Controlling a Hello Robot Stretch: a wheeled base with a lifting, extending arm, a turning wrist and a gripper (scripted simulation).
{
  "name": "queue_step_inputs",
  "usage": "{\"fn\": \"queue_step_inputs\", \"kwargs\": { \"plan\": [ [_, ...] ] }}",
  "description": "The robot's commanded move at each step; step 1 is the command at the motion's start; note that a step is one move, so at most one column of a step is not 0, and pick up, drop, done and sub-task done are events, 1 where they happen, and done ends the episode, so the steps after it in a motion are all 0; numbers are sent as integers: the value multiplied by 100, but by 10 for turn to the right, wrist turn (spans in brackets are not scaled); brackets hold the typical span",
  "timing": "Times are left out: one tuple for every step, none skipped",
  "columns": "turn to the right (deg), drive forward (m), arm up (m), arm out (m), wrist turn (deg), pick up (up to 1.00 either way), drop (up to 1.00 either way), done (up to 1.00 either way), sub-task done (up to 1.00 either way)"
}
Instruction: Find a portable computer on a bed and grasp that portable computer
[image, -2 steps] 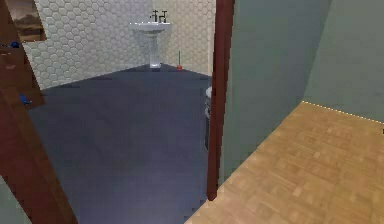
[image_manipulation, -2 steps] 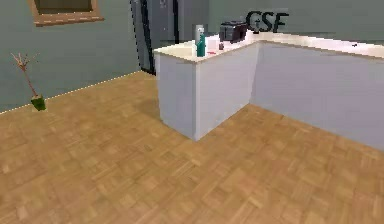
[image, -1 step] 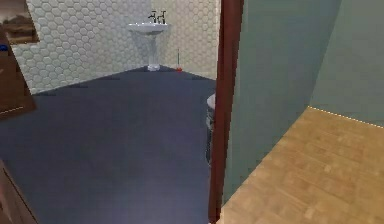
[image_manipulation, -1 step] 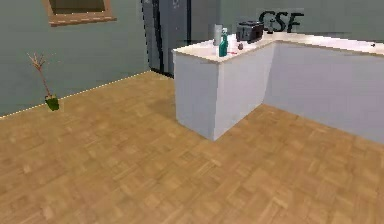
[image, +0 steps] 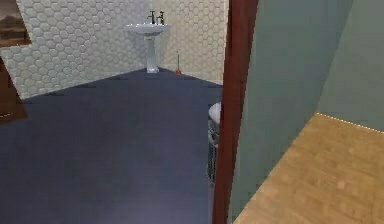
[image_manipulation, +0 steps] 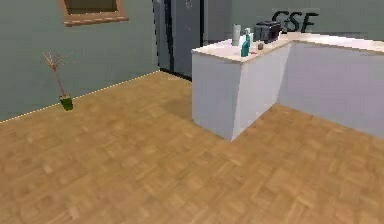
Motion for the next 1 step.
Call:
{"fn": "queue_step_inputs", "kwargs": {
  "plan": [
    [-60, 0, 0, 0, 0, 0, 0, 0, 0]
  ]
}}
